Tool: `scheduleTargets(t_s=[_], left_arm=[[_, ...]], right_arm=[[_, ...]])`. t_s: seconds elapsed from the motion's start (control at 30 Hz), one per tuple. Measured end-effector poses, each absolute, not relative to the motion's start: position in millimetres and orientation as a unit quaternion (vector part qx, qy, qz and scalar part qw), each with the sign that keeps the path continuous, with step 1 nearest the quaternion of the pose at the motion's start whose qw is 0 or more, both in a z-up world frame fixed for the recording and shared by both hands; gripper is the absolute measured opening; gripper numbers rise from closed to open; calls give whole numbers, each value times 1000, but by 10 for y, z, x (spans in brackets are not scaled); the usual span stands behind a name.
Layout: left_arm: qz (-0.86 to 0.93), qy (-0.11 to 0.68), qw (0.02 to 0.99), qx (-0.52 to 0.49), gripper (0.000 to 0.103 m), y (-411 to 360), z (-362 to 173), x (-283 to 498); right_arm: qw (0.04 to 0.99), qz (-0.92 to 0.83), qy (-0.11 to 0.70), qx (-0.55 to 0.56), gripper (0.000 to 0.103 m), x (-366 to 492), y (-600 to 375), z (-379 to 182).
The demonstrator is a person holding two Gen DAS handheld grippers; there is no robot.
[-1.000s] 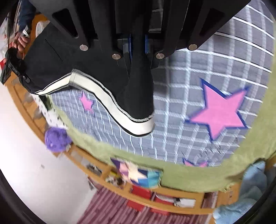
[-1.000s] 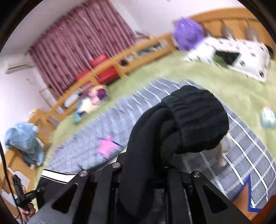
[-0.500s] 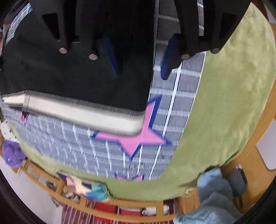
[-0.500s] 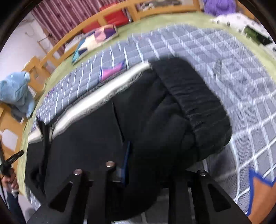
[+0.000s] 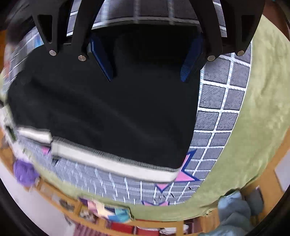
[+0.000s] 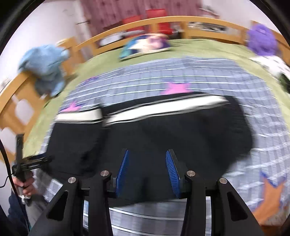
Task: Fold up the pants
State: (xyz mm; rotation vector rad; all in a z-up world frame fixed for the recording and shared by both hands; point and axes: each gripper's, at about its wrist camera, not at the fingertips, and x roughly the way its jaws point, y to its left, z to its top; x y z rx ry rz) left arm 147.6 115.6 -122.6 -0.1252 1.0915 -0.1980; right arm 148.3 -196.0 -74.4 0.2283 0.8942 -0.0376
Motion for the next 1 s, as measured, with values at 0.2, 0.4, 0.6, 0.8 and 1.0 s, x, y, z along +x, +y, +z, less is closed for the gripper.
scheduleTargets(t_s=[0.2, 0.4, 0.6, 0.8, 1.0], left_arm=[[-102, 480, 857, -155, 76, 1439, -1143, 1316], [-80, 461, 864, -186, 76, 1663, -1137, 1305], [-97, 456, 865, -188, 76, 1547, -1132, 1357], [-96, 458, 870, -156, 76, 1455, -1135, 1336], [-89, 462, 868, -156, 76, 1495, -1150, 1335]], right_arm=[[900, 46, 431, 54, 33, 2046, -1173, -994], [866, 17, 496, 53, 33, 2470, -1127, -1485], [871, 10, 487, 66, 17, 2468, -1151, -1555], [897, 44, 426, 114, 19, 2303, -1352, -1122], [891, 47, 445, 74, 21, 2361, -1256, -1237]])
